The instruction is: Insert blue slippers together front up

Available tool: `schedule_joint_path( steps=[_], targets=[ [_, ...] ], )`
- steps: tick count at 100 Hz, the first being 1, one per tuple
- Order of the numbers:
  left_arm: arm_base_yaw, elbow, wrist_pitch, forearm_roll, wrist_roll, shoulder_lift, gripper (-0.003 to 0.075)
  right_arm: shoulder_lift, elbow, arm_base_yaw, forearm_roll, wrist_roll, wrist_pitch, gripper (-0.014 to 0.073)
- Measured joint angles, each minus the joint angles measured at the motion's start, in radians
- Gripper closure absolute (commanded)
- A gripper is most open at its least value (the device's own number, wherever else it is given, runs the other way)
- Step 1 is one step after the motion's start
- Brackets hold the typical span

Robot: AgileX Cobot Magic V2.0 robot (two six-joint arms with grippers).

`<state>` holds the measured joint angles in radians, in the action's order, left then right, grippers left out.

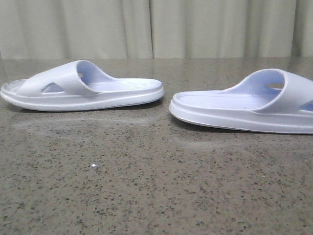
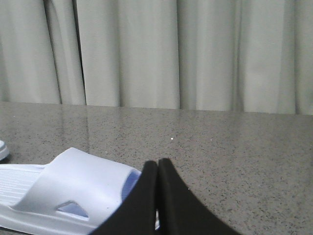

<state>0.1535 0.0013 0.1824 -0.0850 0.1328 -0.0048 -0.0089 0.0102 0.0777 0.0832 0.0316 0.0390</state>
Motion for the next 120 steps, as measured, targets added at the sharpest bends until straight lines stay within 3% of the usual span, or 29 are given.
schedule_joint_path(
  steps=[120],
  targets=[
    [0.000, 0.000, -0.040, 0.000, 0.000, 0.000, 0.0704, 0.000, 0.000, 0.000, 0.000, 0.000, 0.000, 0.0701]
  ],
)
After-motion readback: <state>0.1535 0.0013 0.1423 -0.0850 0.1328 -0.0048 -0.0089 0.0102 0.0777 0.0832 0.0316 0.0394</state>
